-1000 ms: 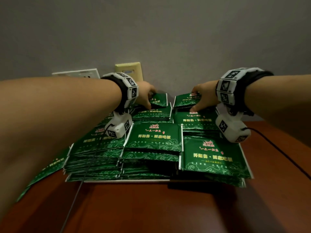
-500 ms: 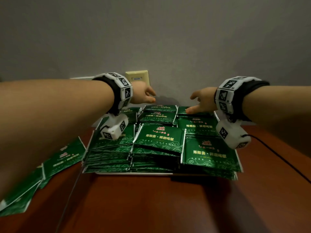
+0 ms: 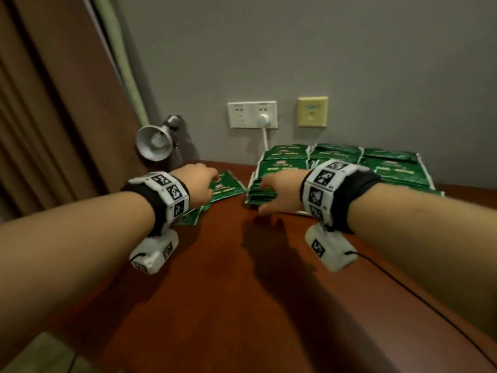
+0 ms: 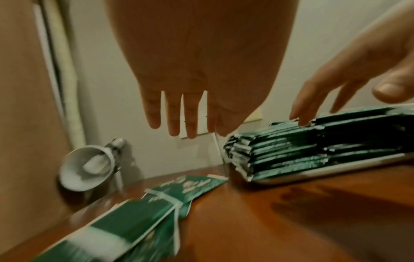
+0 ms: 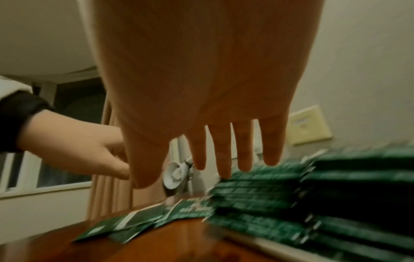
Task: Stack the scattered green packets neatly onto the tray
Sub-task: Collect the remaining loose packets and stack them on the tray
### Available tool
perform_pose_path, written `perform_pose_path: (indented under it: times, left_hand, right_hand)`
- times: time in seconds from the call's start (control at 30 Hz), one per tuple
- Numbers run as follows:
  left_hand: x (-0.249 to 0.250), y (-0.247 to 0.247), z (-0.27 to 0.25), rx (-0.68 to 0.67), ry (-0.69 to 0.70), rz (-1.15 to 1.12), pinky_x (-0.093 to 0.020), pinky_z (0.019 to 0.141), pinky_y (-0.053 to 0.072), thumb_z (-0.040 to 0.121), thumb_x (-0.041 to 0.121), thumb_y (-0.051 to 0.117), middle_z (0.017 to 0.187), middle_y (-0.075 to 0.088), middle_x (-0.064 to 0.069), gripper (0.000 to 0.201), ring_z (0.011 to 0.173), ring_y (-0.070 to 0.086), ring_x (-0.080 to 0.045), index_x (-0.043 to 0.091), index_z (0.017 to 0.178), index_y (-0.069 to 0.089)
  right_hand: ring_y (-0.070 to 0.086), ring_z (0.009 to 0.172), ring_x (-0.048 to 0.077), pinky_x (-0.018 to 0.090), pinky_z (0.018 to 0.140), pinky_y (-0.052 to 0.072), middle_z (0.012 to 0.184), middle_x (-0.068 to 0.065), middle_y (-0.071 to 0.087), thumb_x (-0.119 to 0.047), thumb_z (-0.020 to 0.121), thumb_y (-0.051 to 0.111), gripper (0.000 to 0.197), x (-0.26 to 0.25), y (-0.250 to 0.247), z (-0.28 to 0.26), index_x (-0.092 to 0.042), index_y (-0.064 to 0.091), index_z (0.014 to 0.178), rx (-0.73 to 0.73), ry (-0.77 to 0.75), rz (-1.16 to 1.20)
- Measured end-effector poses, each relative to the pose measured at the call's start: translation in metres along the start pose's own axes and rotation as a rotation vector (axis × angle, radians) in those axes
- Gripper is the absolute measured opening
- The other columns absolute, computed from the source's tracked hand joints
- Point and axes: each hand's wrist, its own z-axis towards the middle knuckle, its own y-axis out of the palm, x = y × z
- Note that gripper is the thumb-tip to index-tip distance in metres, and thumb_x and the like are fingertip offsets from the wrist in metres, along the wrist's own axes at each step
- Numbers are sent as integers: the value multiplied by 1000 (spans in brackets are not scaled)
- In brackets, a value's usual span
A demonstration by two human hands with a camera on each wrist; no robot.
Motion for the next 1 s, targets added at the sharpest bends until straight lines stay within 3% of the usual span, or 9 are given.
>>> perform_pose_path:
  times: [0.17,0.23,0.43,0.57,0.67,0.8,0.87,0.93,1.0]
  left_hand:
    - [-41,47,-49,15,-189,79,-42,90,45,89,32,56,124,53,-15,42,116,51,-35,13,125,50]
    - [-49,59,-55,41,-260,44,-44,92,44,89,27,55,125,51,-14,41,118,49,-35,11,126,49]
    - [-69,100,-50,11,-339,-121,-48,96,43,87,24,54,131,44,-15,44,123,42,-35,10,128,46]
    - [-75,113,-39,-84,-367,-189,-48,101,41,89,30,56,137,43,-17,52,127,43,-36,9,134,41]
    - [-68,120,-38,-192,-339,-158,-48,105,39,94,34,55,139,43,-20,53,128,43,-38,6,136,41]
    - [-70,121,-35,-152,-392,-144,-44,107,37,88,44,59,138,39,-15,65,128,37,-34,7,138,41]
    - [-73,119,-37,-133,-381,-169,-41,105,37,88,39,58,136,44,-14,53,126,39,-33,9,130,48]
    - [-72,115,-40,-149,-360,-206,-38,100,35,88,36,54,127,53,-11,33,122,43,-31,12,110,55]
    - [-68,110,-46,-143,-356,-233,-38,93,36,84,42,56,123,51,-10,39,119,41,-32,12,110,54]
  right_hand:
    - [55,118,32,40,96,48,135,12,53,-57,87,57,71,-90,60,22,-13,42,140,-122,1,-14]
    - [54,117,35,45,96,48,135,13,49,-63,85,56,76,-114,73,30,-15,39,142,-141,29,-18]
    - [21,141,39,53,111,28,160,-1,12,-75,85,39,86,-155,86,60,-28,16,154,-227,83,-150]
    - [15,143,36,48,113,22,162,-7,-1,-76,87,28,87,-163,83,80,-29,0,155,-238,66,-199]
    - [18,144,27,38,110,23,162,-4,6,-63,96,26,75,-169,75,82,-24,2,156,-180,-5,-230]
    - [22,143,27,36,110,23,161,1,14,-57,99,27,69,-170,74,85,-19,13,155,-128,-34,-251]
    - [29,137,29,38,108,27,156,4,25,-57,98,33,66,-167,79,88,-18,26,152,-118,-32,-222]
    - [35,128,30,43,105,35,144,5,39,-54,94,42,60,-164,83,89,-20,40,143,-59,-20,-170]
    - [36,124,29,43,101,39,134,5,44,-50,91,49,55,-161,85,88,-19,46,136,-11,0,-142]
